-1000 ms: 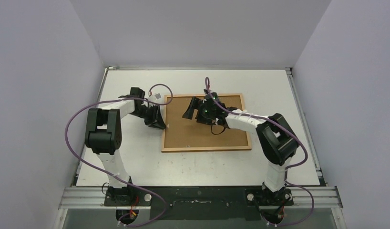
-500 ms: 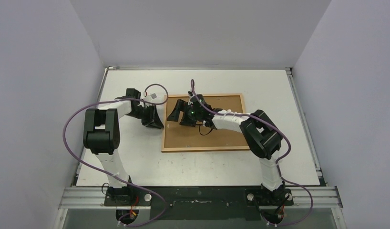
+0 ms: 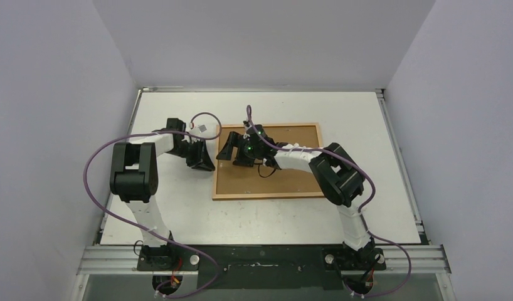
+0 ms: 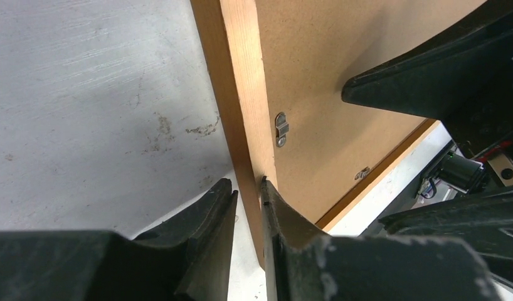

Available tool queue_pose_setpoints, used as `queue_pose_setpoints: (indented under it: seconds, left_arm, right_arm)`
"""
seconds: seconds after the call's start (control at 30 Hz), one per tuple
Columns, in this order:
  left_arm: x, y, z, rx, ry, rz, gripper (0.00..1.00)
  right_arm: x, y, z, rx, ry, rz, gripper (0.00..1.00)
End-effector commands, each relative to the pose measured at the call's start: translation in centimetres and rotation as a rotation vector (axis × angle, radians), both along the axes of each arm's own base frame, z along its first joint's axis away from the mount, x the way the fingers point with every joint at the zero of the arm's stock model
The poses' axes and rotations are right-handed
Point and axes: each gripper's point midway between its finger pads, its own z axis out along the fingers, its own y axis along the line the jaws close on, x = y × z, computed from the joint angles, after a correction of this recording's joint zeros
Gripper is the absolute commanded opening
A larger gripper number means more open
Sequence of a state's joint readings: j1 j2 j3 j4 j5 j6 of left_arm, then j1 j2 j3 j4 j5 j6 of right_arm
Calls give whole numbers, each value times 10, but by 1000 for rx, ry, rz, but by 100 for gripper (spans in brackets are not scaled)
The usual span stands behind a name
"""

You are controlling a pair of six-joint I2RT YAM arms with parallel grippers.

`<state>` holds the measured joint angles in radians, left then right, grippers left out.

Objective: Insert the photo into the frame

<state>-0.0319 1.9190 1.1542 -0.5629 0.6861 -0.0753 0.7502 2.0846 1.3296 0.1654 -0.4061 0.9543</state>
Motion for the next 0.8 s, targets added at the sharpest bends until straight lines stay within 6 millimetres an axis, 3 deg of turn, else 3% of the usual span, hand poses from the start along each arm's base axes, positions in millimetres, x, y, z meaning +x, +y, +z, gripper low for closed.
queue_pose_setpoints:
  seconds: [0.0,0.47,0.77]
  left_arm:
    - [8,-1,-8,1,-26,-3,19]
    - [7,-3,-13,16,-13,-9,15]
    - [5,-3,-14,15,-6,-12,14]
  right_arm:
    - [3,21,15,59,-35,30,85]
    - [-10,40,1,75,15,69,83]
    - [-7,46,-3,79,22,71,82]
